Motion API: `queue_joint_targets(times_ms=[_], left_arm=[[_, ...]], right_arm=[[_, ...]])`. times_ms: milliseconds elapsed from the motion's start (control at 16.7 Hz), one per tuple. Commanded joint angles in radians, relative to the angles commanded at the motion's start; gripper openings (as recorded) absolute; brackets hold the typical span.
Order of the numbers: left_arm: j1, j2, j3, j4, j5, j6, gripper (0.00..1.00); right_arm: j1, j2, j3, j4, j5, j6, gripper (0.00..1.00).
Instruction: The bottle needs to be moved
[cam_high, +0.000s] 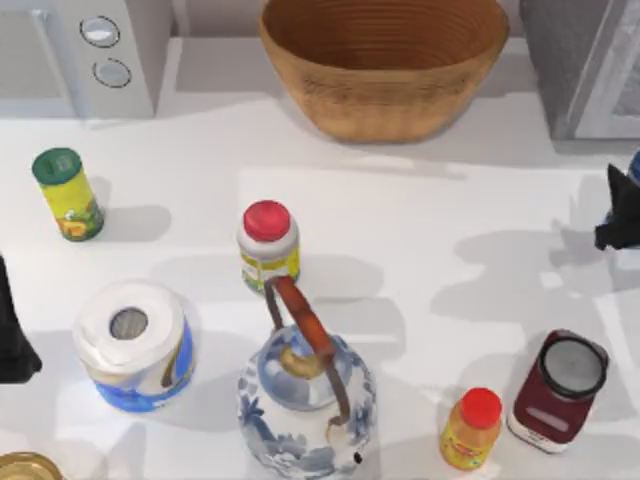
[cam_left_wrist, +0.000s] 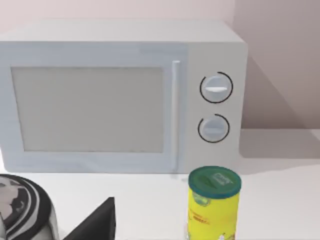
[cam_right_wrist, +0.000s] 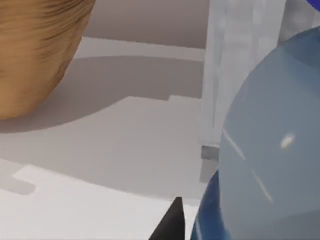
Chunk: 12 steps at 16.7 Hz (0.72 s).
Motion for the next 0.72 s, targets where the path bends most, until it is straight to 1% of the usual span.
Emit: queue_joint_targets(times_ms=[120, 300, 720], left_arm=[[0.0, 0.0, 0.0, 0.0, 0.0, 0.0, 1.0], [0.0, 0.0, 0.0, 0.0, 0.0, 0.0, 1.0], [0.0, 0.0, 0.0, 0.0, 0.0, 0.0, 1.0]], right_arm=[[-0.108, -0.087, -0.093, 0.008, 0.019, 0.002, 0.0], [-0.191, -0.168, -0.171, 0.02, 0.05, 0.019, 0.0], [-0.188, -0.133, -0.15, 0.043, 0.057, 0.025, 0.0]])
